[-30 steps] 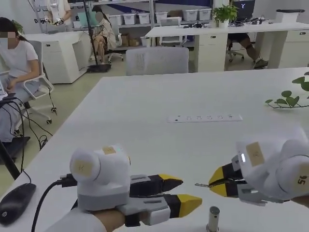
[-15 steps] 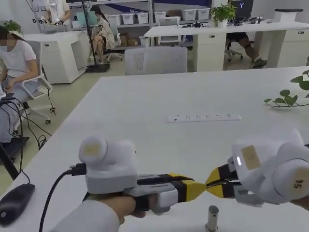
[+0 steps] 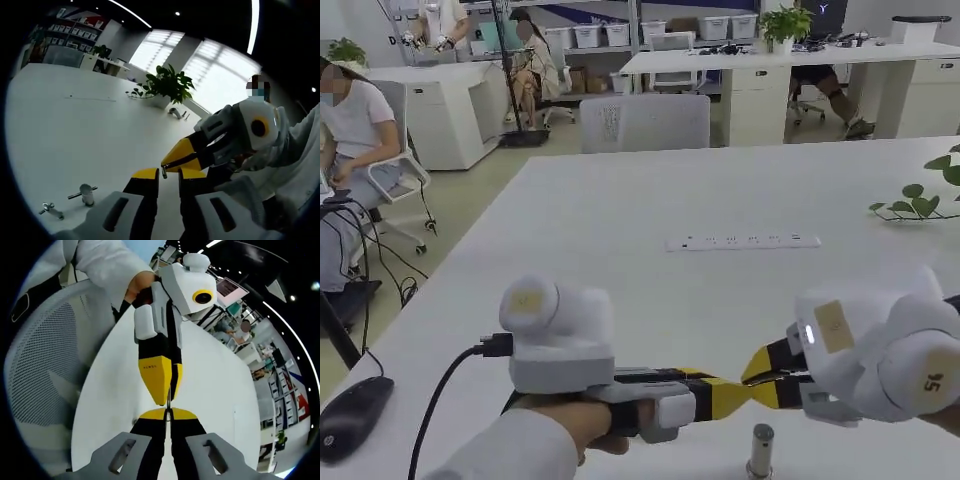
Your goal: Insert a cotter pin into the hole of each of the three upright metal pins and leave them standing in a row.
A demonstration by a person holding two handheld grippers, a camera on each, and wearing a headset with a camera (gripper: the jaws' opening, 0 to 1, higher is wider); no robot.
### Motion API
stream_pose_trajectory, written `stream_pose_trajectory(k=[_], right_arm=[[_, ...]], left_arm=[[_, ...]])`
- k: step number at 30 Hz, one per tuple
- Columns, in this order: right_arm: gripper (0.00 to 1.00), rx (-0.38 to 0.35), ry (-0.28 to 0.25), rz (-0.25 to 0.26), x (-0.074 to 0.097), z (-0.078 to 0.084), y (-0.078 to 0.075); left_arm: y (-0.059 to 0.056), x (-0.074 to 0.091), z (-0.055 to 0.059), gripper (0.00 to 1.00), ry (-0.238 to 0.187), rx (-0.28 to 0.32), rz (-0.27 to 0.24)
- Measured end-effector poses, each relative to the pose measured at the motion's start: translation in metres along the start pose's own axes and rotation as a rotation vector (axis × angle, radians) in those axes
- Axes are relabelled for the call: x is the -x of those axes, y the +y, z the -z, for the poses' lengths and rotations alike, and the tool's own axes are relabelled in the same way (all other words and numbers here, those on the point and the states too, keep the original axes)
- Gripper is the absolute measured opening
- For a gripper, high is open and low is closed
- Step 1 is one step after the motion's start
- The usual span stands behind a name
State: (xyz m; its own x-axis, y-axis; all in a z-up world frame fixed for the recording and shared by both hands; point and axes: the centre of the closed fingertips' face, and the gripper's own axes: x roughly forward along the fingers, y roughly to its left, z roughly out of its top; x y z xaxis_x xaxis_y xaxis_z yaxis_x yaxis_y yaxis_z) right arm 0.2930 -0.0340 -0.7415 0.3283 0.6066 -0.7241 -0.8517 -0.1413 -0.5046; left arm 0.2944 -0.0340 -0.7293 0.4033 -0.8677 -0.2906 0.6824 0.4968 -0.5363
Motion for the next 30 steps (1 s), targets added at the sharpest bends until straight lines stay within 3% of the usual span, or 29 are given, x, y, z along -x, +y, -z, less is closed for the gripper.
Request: stream_pose_trajectory(k=[20, 30], right_arm=[[0.03, 0.013, -0.004, -0.001, -0.001, -0.002, -0.001], [0.04, 0.007, 0.0, 0.001, -0.001, -0.002, -0.004]], left_arm=[[0.01, -0.001, 0.002, 0.01, 0.01, 0.071, -0.026], [0.011, 0.0, -0.001, 0.0, -0.013, 0.122, -0.026]])
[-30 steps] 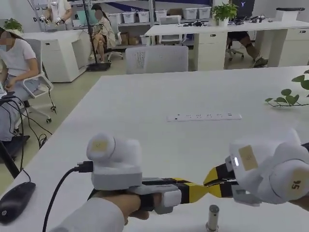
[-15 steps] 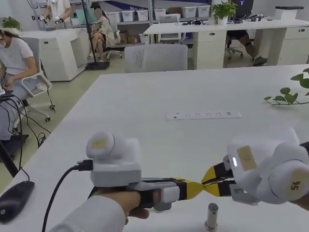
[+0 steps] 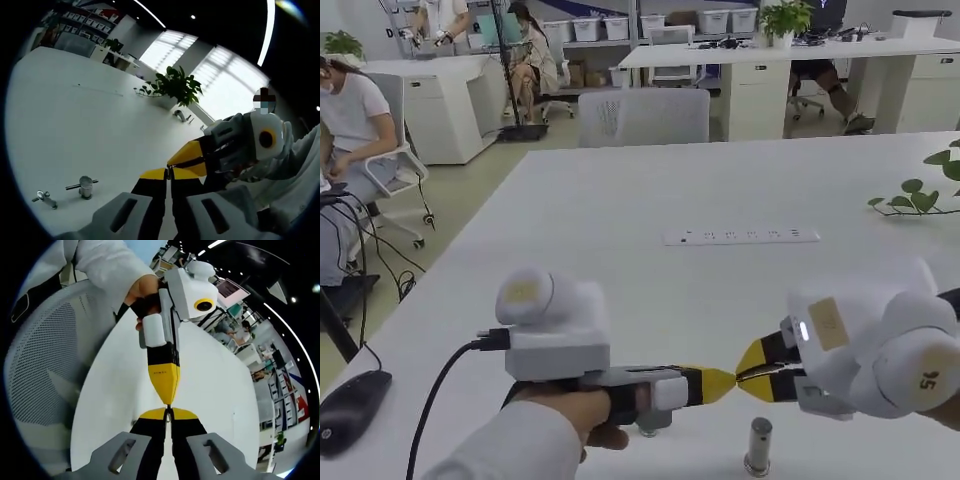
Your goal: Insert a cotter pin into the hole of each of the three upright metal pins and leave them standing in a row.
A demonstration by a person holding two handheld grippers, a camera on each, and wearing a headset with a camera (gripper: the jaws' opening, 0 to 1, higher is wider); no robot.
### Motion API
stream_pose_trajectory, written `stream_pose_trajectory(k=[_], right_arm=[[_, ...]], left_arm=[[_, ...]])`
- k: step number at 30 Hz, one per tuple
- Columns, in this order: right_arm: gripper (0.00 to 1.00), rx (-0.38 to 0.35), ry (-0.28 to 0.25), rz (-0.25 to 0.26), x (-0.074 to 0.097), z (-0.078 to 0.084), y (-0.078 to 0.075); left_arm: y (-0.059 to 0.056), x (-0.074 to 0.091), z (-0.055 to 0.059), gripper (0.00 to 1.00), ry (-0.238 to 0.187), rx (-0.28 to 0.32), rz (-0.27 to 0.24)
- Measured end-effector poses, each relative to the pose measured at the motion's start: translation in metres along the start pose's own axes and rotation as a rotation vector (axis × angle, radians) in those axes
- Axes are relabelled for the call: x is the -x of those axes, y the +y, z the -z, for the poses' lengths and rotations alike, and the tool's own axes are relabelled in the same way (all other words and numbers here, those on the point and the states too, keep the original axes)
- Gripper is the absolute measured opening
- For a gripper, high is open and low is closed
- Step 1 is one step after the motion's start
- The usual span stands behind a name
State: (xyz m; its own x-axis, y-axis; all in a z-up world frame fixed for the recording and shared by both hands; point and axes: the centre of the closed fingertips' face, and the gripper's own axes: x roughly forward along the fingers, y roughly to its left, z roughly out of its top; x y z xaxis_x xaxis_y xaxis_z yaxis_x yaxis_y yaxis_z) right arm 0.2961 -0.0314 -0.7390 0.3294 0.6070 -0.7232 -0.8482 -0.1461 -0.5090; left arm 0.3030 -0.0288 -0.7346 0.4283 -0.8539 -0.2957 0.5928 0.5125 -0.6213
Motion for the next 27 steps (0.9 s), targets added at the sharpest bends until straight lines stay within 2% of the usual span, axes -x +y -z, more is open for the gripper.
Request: stream_pose_trajectory(k=[6, 13, 17, 23, 24, 27], right_arm=[[0.05, -0.005, -0.003, 0.004, 0.001, 0.0, -0.002], [0.1, -0.018, 0.009, -0.008, 0.001, 0.003, 0.0], [0.11, -0.033, 0.014, -0.025, 0.004, 0.007, 0.0], [0.11, -0.077, 0.01, -0.073, 0.006, 0.012, 0.005], [0.11, -0.101, -0.003, -0.095, 0.006, 0.011, 0.008], [0.11, -0.179, -0.035, -0.151, 0.007, 0.008, 0.016]], left_arm=[[0.0, 0.0, -0.003, 0.0, -0.011, -0.001, -0.001], [0.0, 0.003, -0.003, 0.0, -0.016, -0.016, -0.004], [-0.001, 0.006, -0.002, 0.0, -0.012, -0.051, -0.001], [-0.003, 0.009, 0.003, 0.0, -0.003, -0.137, 0.008], [-0.003, 0.009, 0.004, 0.0, 0.002, -0.174, 0.009], [-0.006, 0.009, 0.008, 0.0, 0.011, -0.237, 0.019]])
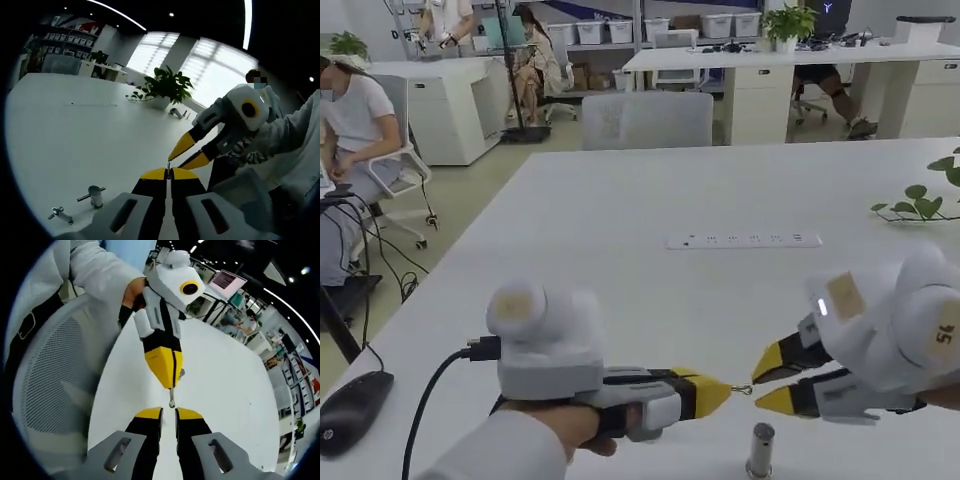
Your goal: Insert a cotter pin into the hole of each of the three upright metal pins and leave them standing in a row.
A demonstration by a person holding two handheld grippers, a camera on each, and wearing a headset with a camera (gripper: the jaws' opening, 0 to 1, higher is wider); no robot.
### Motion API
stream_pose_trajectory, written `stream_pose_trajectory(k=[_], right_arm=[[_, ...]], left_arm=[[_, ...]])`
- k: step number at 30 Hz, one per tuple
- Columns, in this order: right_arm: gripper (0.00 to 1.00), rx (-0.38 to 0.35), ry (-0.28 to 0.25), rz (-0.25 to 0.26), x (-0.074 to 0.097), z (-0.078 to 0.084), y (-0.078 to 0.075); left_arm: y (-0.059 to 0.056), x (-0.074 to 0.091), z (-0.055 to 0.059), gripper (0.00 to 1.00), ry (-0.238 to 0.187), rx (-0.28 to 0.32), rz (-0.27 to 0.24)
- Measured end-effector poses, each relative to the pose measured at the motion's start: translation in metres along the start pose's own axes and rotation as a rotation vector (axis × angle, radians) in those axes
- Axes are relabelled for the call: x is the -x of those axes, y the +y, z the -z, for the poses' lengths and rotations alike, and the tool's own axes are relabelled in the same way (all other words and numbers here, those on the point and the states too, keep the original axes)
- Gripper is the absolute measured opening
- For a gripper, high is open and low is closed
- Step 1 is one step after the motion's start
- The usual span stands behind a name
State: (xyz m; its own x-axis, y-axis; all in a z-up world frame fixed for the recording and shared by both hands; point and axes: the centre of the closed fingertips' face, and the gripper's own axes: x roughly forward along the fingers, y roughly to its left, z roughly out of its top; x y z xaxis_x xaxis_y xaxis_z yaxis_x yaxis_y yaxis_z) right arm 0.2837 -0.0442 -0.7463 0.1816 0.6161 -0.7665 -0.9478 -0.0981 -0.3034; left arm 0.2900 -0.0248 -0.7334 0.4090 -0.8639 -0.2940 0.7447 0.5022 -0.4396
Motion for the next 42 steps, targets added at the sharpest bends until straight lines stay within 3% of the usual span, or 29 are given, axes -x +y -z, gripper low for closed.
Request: stream_pose_trajectory(k=[5, 7, 12, 17, 26, 29, 34, 42], right_arm=[[0.11, -0.055, -0.027, -0.032, -0.001, 0.002, 0.002], [0.11, -0.095, -0.063, -0.056, -0.001, -0.001, 0.005], [0.11, -0.129, -0.099, -0.086, 0.001, -0.002, 0.007], [0.11, -0.153, -0.14, -0.131, 0.001, -0.007, 0.012], [0.11, -0.146, -0.224, -0.217, 0.002, -0.019, 0.029], [0.11, -0.145, -0.216, -0.215, 0.0, -0.017, 0.031], [0.1, -0.174, -0.26, -0.223, 0.003, -0.023, 0.03], [0.06, -0.182, -0.272, -0.244, 0.004, -0.025, 0.034]], left_arm=[[-0.004, 0.001, 0.004, 0.0, 0.013, -0.094, 0.014], [-0.006, 0.003, 0.006, 0.0, 0.021, -0.141, 0.028], [-0.009, 0.006, 0.008, 0.0, 0.024, -0.174, 0.046], [-0.017, 0.008, 0.012, 0.0, 0.022, -0.221, 0.1], [-0.024, 0.009, 0.012, 0.0, 0.005, -0.246, 0.148], [-0.026, 0.01, 0.012, 0.0, 0.003, -0.252, 0.156], [-0.029, 0.011, 0.013, 0.0, -0.004, -0.26, 0.179], [-0.033, 0.012, 0.012, 0.0, -0.02, -0.277, 0.199]])
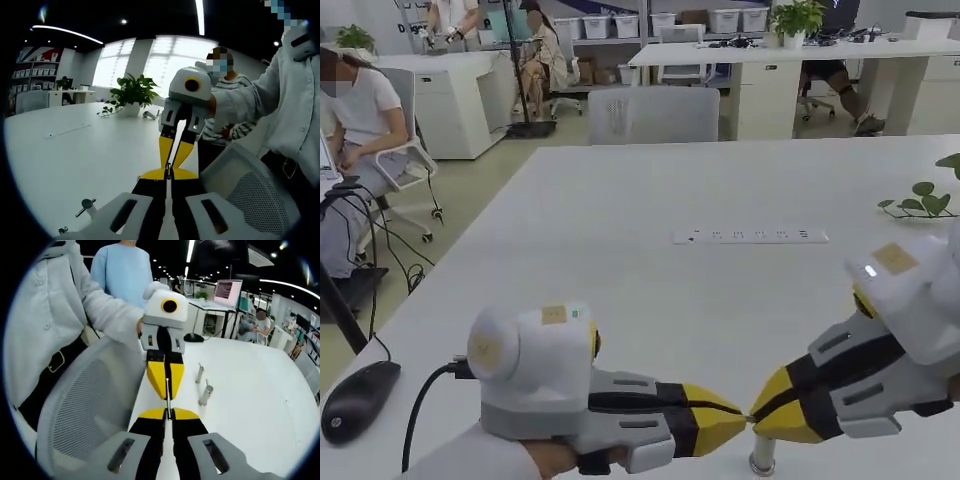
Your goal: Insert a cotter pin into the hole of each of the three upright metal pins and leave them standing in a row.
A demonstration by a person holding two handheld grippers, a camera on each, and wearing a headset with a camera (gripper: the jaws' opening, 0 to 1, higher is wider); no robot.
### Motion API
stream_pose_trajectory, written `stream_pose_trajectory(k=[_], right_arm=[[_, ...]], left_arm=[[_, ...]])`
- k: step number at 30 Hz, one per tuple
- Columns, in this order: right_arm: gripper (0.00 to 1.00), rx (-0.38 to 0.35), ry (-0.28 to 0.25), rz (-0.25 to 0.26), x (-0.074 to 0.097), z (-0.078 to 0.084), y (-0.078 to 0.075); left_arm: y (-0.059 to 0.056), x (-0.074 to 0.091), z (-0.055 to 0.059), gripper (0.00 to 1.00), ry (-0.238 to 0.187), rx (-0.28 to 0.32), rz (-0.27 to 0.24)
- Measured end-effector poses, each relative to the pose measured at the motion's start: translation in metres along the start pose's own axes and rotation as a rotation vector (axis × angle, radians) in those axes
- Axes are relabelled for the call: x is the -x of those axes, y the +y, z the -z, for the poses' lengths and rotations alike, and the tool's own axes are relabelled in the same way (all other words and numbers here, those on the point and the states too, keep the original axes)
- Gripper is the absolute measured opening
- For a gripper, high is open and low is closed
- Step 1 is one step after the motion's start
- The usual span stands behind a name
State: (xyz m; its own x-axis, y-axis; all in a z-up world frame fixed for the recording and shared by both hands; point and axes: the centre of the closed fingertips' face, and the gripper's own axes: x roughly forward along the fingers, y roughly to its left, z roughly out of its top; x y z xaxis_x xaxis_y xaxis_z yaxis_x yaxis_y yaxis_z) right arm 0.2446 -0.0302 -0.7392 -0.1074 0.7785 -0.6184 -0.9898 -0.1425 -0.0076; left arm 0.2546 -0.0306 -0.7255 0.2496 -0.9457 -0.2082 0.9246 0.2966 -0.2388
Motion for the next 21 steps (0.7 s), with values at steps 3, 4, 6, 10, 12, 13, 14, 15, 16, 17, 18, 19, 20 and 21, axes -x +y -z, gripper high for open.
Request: stream_pose_trajectory(k=[3, 4, 6, 10, 12, 13, 14, 15, 16, 17, 18, 19, 20, 21], right_arm=[[0.05, -0.017, -0.01, -0.012, 0.0008, 0.0004, 0.0013], [0.05, -0.023, -0.014, -0.015, 0.0011, 0.0, 0.0019], [0.05, -0.031, -0.018, -0.022, 0.0015, -0.0009, 0.0038], [0.05, -0.033, -0.024, -0.028, 0.002, -0.0021, 0.0067], [0.04, -0.025, -0.026, -0.024, 0.0029, -0.0021, 0.0056], [0.04, -0.022, -0.025, -0.023, 0.0029, -0.0021, 0.006], [0.04, -0.017, -0.021, -0.02, 0.0025, -0.0019, 0.0061], [0.04, -0.015, -0.018, -0.018, 0.0023, -0.0017, 0.0063], [0.04, -0.015, -0.013, -0.017, 0.002, -0.0012, 0.0066], [0.04, -0.016, -0.01, -0.016, 0.0018, -0.0008, 0.0066], [0.04, -0.015, -0.008, -0.013, 0.0016, -0.0002, 0.0066], [0.04, -0.017, -0.007, -0.013, 0.0015, 0.0, 0.0067], [0.04, -0.02, -0.006, -0.006, 0.0017, 0.0005, 0.0058], [0.04, -0.021, -0.004, 0.001, 0.002, 0.001, 0.0048]], left_arm=[[-0.0019, 0.0005, 0.0007, 0.0, -0.006, -0.011, 0.012], [-0.0023, 0.0006, 0.0007, 0.0, -0.008, -0.012, 0.016], [-0.0039, 0.001, 0.0003, 0.0, -0.013, -0.012, 0.024], [-0.0064, 0.0013, 0.0003, 0.0, -0.022, -0.011, 0.039], [-0.0064, 0.0014, -0.0004, 0.0, -0.026, -0.012, 0.041], [-0.0067, 0.0011, -0.0003, 0.0, -0.025, -0.007, 0.043], [-0.0066, 0.0009, -0.0003, 0.0, -0.023, -0.007, 0.042], [-0.0066, 0.0005, -0.0001, 0.0, -0.021, -0.009, 0.041], [-0.0068, 0.0, 0.0006, 0.01, -0.015, -0.011, 0.04], [-0.0063, -0.0003, 0.0009, 0.01, -0.013, -0.008, 0.038], [-0.0057, -0.0005, 0.0016, 0.01, -0.009, 0.004, 0.036], [-0.0055, -0.0006, 0.0012, 0.02, -0.011, 0.0, 0.035], [-0.0055, -0.0009, 0.0005, 0.04, -0.014, 0.005, 0.034], [-0.0053, -0.001, -0.0001, 0.09, -0.017, 0.012, 0.031]])
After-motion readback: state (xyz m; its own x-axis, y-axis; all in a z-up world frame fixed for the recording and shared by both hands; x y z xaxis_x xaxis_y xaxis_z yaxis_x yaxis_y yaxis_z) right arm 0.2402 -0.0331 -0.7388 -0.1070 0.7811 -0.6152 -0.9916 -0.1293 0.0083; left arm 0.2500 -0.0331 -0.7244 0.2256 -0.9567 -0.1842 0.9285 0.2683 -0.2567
